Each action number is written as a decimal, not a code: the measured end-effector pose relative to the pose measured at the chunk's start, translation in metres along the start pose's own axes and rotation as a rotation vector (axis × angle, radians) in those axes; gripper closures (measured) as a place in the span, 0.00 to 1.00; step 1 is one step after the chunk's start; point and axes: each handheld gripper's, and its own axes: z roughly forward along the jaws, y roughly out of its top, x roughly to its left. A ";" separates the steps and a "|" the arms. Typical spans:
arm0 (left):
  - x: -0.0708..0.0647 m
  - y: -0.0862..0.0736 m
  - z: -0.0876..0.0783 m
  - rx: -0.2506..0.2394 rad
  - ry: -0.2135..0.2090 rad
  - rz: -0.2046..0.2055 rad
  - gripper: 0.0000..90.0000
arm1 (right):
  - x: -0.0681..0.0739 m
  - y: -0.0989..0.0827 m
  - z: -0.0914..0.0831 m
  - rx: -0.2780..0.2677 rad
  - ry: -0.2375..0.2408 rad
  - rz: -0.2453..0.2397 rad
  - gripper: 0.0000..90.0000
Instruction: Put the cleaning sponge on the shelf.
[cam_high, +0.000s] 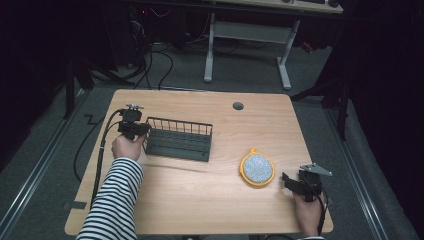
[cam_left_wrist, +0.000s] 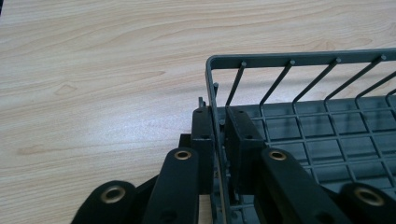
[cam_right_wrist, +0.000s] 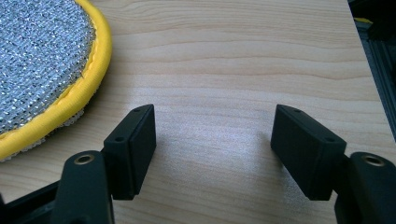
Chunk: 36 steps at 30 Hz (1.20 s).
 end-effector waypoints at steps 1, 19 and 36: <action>0.000 0.000 0.000 0.000 0.000 -0.010 0.92 | 0.000 0.000 0.000 0.000 0.000 0.000 0.35; -0.014 0.003 0.006 -0.018 -0.028 -0.062 0.95 | 0.000 0.000 0.000 0.000 -0.001 0.000 0.35; -0.053 -0.004 0.006 -0.037 -0.089 0.004 0.94 | 0.000 0.000 0.000 0.000 -0.001 -0.002 0.35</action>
